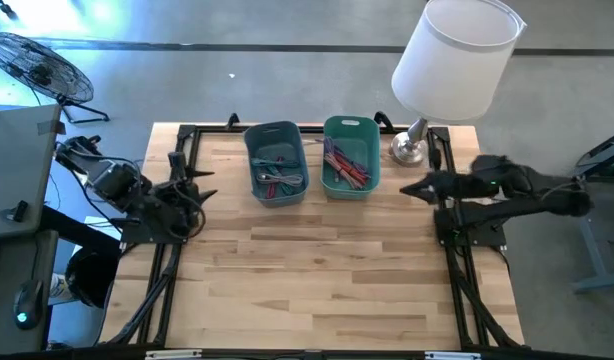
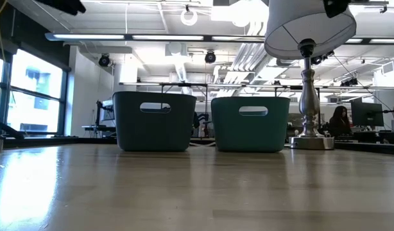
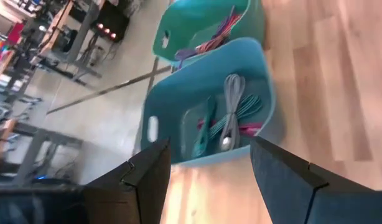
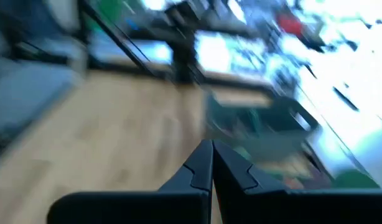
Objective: Pick & Place USB Port
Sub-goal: Return To Home Position
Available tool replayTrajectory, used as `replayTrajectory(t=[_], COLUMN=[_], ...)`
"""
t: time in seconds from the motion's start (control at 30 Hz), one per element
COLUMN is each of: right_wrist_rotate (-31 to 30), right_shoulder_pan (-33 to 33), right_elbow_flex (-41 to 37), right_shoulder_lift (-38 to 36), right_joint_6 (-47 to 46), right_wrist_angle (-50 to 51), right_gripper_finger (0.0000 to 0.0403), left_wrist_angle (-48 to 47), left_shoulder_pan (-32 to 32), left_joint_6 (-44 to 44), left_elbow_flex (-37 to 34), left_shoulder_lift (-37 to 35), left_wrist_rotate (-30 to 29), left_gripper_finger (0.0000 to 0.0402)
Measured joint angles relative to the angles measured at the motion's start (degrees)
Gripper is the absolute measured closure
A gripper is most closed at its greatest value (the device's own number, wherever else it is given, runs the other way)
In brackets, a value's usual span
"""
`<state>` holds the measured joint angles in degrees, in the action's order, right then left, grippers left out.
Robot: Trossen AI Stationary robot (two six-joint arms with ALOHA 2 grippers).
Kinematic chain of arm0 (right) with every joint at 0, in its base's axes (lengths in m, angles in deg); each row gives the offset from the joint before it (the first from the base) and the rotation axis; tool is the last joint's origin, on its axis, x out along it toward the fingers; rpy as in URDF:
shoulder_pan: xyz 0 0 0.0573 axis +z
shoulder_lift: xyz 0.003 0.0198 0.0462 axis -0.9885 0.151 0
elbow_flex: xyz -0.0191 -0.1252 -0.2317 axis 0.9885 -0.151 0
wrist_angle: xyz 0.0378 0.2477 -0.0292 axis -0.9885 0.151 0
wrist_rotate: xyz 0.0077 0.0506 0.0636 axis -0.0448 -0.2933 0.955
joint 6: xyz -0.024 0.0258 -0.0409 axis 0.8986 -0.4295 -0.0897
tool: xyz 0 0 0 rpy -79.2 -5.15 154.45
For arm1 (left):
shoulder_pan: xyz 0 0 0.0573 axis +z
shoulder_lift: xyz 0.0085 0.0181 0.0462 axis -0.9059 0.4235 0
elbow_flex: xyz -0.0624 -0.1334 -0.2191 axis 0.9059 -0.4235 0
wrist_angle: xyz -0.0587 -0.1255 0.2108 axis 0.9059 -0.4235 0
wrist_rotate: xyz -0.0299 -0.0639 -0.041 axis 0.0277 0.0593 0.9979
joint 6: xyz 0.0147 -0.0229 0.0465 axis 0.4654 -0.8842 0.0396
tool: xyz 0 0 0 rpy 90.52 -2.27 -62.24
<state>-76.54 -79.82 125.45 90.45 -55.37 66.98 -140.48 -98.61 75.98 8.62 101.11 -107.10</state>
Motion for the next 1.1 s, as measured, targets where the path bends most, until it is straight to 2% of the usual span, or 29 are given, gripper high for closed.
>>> replayTrajectory(t=[0.07,0.17,0.3,0.53,0.7,1.1], right_wrist_rotate=[4.42,4.96,9.69,12.4,14.46,16.73], right_shoulder_pan=[-1.25,-2.37,-3.01,-3.47,-3.47,-3.47], right_elbow_flex=[-3.5,-10.2,-19.68,-30.9,-36.54,-43.14], right_shoulder_lift=[-4.07,-9.07,-13.2,-16.07,-16.14,-16.1], right_joint_6=[-0.25,-2.57,-2.49,-4.33,-5.36,-3.43], right_wrist_angle=[-4.04,-10.2,-18.52,-31.93,-37.2,-44.45], right_gripper_finger=[0.0403,0.0403,0.0403,0.0403,0.0403,0.0403], left_wrist_angle=[3.4,6.92,10.68,22.35,25.06,24.47], left_shoulder_pan=[-0.62,-0.96,-0.9,-0.9,-0.9,-0.9], left_joint_6=[0.12,0.17,0.51,11.73,15.19,12.75], left_elbow_flex=[-3.81,-7.86,-10.09,-10.37,-10.37,-10.37], left_shoulder_lift=[-1.98,-3.41,-3.6,-2.77,-2.77,-2.59], left_wrist_rotate=[0.06,1.66,3.0,4.71,6.03,11.43], left_gripper_finger=[0.0191,0.0191,0.0191,0.0191,0.0191,0.0191])
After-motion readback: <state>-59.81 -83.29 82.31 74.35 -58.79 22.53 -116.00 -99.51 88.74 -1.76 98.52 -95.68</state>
